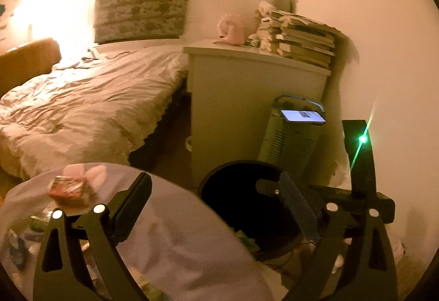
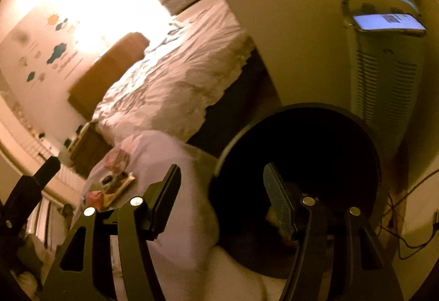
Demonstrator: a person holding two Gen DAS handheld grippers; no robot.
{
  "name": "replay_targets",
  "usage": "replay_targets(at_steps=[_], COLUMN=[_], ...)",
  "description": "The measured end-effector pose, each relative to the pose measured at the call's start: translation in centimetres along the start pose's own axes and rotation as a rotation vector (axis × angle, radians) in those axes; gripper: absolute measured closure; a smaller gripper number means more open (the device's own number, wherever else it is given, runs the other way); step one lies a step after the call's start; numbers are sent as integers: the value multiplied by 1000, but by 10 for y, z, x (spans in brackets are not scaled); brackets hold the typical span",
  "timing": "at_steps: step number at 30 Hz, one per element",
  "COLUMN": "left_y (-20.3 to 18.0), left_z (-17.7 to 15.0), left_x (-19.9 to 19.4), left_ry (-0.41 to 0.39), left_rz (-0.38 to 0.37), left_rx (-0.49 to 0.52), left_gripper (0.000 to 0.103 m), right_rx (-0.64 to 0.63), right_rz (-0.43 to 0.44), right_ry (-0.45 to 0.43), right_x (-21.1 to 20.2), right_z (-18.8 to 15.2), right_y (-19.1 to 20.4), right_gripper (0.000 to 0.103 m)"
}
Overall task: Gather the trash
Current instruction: 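Move both items over the black bin and open both grippers, then grasp the blue wet-wipe pack with the left gripper while the right grasps the milk carton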
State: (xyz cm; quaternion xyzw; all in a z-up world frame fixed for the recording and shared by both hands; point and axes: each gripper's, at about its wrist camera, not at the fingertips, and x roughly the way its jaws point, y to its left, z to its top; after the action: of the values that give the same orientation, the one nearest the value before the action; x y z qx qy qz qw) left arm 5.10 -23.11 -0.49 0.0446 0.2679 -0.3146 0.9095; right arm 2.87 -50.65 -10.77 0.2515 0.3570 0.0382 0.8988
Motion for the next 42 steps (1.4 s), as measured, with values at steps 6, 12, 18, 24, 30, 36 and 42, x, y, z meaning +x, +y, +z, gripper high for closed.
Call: replay_targets(at_steps=[6, 12, 18, 24, 30, 36, 42], left_y=[40, 92, 160, 240, 289, 307, 324], left_z=[-14, -39, -69, -100, -118, -125, -134], left_x=[-19, -36, -55, -66, -56, -45, -33], left_ry=[2, 23, 50, 116, 210, 245, 299], left_rz=[59, 139, 264, 418, 470, 448, 419], left_rx=[-56, -127, -200, -252, -253, -255, -324], left_gripper=[10, 10, 10, 10, 10, 11, 47], right_rx=[-72, -159, -270, -380, -481, -594, -655], right_rz=[39, 81, 112, 116, 116, 80, 34], right_ry=[48, 106, 176, 239, 293, 323, 344], right_x=[16, 32, 47, 58, 68, 77, 83], right_z=[-6, -20, -41, -63, -87, -107, -119], right_y=[42, 84, 124, 155, 178, 199, 205], right_gripper=[40, 40, 40, 40, 28, 28, 42])
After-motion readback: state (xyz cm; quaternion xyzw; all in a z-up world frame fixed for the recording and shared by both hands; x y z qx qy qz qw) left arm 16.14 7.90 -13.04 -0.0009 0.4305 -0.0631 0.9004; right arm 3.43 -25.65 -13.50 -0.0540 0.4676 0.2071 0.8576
